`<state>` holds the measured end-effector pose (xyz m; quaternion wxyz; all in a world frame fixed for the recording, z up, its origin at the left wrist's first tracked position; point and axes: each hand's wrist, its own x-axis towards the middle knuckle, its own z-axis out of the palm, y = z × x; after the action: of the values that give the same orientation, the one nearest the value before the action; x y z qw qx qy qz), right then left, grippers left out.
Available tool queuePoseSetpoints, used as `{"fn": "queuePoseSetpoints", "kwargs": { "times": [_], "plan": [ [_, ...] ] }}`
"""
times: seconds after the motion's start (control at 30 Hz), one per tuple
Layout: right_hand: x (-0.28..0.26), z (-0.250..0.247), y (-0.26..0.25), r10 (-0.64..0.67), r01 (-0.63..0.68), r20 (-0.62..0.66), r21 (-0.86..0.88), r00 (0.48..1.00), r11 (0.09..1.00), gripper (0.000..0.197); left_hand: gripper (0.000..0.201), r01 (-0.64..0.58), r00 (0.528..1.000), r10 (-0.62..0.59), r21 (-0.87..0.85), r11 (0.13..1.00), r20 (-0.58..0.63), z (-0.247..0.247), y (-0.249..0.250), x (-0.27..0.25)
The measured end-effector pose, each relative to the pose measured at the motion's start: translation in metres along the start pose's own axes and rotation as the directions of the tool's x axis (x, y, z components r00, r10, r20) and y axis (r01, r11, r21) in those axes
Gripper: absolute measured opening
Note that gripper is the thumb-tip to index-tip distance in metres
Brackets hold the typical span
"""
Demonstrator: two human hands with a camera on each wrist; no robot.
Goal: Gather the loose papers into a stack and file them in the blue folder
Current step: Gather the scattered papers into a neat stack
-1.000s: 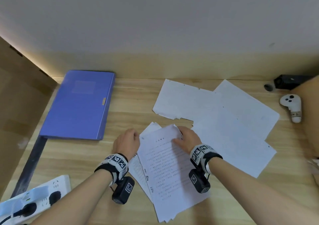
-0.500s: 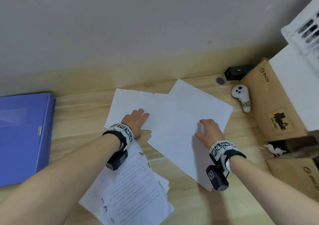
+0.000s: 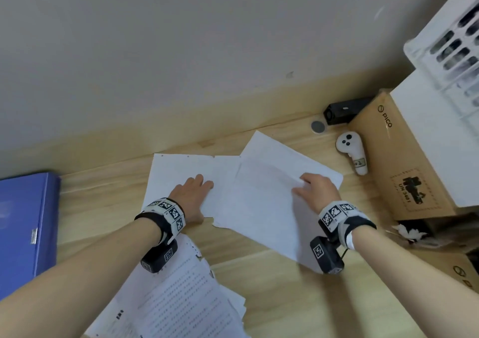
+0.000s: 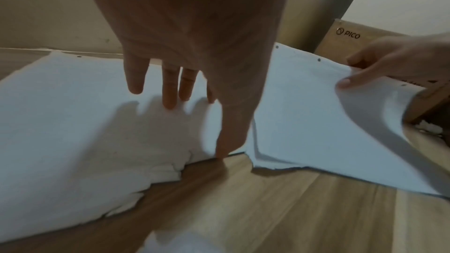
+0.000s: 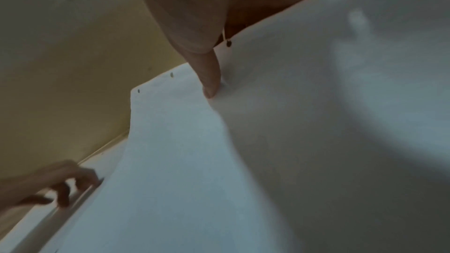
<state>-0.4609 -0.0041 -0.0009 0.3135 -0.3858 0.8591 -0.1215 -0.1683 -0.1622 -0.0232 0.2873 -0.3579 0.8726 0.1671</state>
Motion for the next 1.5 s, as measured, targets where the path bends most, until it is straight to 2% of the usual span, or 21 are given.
{"fn": "queuePoseSetpoints", "kwargs": {
  "times": [0.17, 0.23, 0.3, 0.37, 0.47, 0.53, 0.6, 0.7, 0.77, 0.83, 0.9, 0.93, 1.07, 1.13, 1.23, 1.37, 1.43, 1.5],
  "plan": [
    [0.057, -0.017, -0.008, -0.023, 0.016, -0.1, -0.069, 0.995, 0.997, 0.017, 0.056, 0.029, 0.999, -0.028, -0.035, 0.999, 0.032, -0.009, -0.003, 0.008],
    [0.076, -0.016, -0.01, -0.008, -0.003, -0.083, -0.135, 0.996, 0.991, 0.02, 0.045, 0.028, 1.0, -0.028, -0.033, 0.999, 0.002, -0.016, -0.007, 0.015],
    [0.089, -0.013, -0.009, 0.017, -0.022, -0.029, -0.191, 0.999, 0.981, 0.038, 0.039, 0.033, 0.997, -0.036, -0.042, 0.999, -0.074, -0.025, -0.009, 0.024],
    [0.096, -0.01, -0.005, 0.045, -0.046, -0.012, -0.234, 0.999, 0.971, 0.056, 0.045, 0.04, 0.985, -0.047, -0.046, 0.998, -0.165, -0.036, -0.011, 0.036],
    [0.098, -0.007, -0.002, 0.056, -0.056, -0.008, -0.295, 0.998, 0.954, 0.064, 0.071, 0.074, 0.982, -0.076, -0.019, 0.997, -0.172, -0.045, -0.013, 0.055],
    [0.095, -0.007, 0.001, 0.057, -0.044, 0.026, -0.352, 0.998, 0.935, 0.06, 0.079, 0.119, 0.984, -0.118, 0.002, 0.993, -0.134, -0.049, -0.013, 0.064],
    [0.087, -0.007, 0.006, 0.034, -0.016, 0.04, -0.393, 0.999, 0.92, 0.049, 0.077, 0.146, 0.984, -0.144, 0.016, 0.989, -0.107, -0.052, -0.013, 0.071],
    [0.068, -0.004, 0.016, 0.005, -0.002, 0.011, -0.268, 1.0, 0.963, 0.016, 0.068, 0.172, 0.983, -0.171, 0.017, 0.985, -0.064, -0.055, -0.015, 0.072],
    [0.054, -0.004, 0.025, 0.018, -0.019, -0.006, -0.18, 1.0, 0.983, 0.022, 0.063, 0.2, 0.979, -0.199, 0.022, 0.98, -0.031, -0.057, -0.015, 0.068],
    [0.041, -0.008, 0.032, 0.02, -0.025, -0.043, -0.126, 0.999, 0.992, 0.02, 0.045, 0.217, 0.975, -0.218, -0.045, 0.975, -0.039, -0.062, -0.011, 0.059],
    [0.03, -0.016, 0.036, 0.015, -0.02, -0.1, -0.047, 0.995, 0.999, 0.014, 0.018, 0.2, 0.964, -0.219, -0.134, 0.971, -0.149, -0.072, -0.005, 0.047],
    [0.025, -0.02, 0.036, 0.018, -0.019, -0.133, -0.004, 0.991, 1.0, 0.014, 0.01, 0.184, 0.948, -0.222, -0.177, 0.967, -0.226, -0.079, -0.002, 0.039],
    [0.001, -0.049, 0.031, 0.017, 0.025, -0.291, 0.141, 0.957, 0.99, 0.018, 0.012, 0.09, 0.828, -0.221, -0.265, 0.96, -0.516, -0.103, 0.01, 0.0],
    [-0.017, -0.064, 0.023, 0.022, 0.049, -0.369, 0.183, 0.929, 0.982, 0.014, 0.01, 0.029, 0.802, -0.153, -0.218, 0.975, -0.577, -0.103, 0.022, -0.023],
    [-0.046, -0.076, 0.006, 0.013, 0.08, -0.451, 0.187, 0.893, 0.979, 0.023, 0.022, -0.067, 0.834, -0.029, -0.153, 0.986, -0.551, -0.086, 0.045, -0.049],
    [-0.076, -0.08, -0.016, -0.055, 0.107, -0.467, 0.086, 0.882, 0.991, 0.013, 0.029, -0.112, 0.902, 0.026, -0.174, 0.978, -0.431, -0.034, 0.07, -0.06],
    [-0.085, -0.076, -0.02, -0.077, 0.109, -0.45, 0.044, 0.889, 0.993, 0.011, 0.034, -0.111, 0.947, 0.031, -0.236, 0.965, -0.319, -0.005, 0.082, -0.056],
    [-0.094, -0.07, -0.024, -0.108, 0.114, -0.421, -0.011, 0.901, 0.993, 0.008, 0.038, -0.091, 0.987, 0.052, -0.269, 0.959, -0.15, 0.023, 0.093, -0.053]
  ]
}}
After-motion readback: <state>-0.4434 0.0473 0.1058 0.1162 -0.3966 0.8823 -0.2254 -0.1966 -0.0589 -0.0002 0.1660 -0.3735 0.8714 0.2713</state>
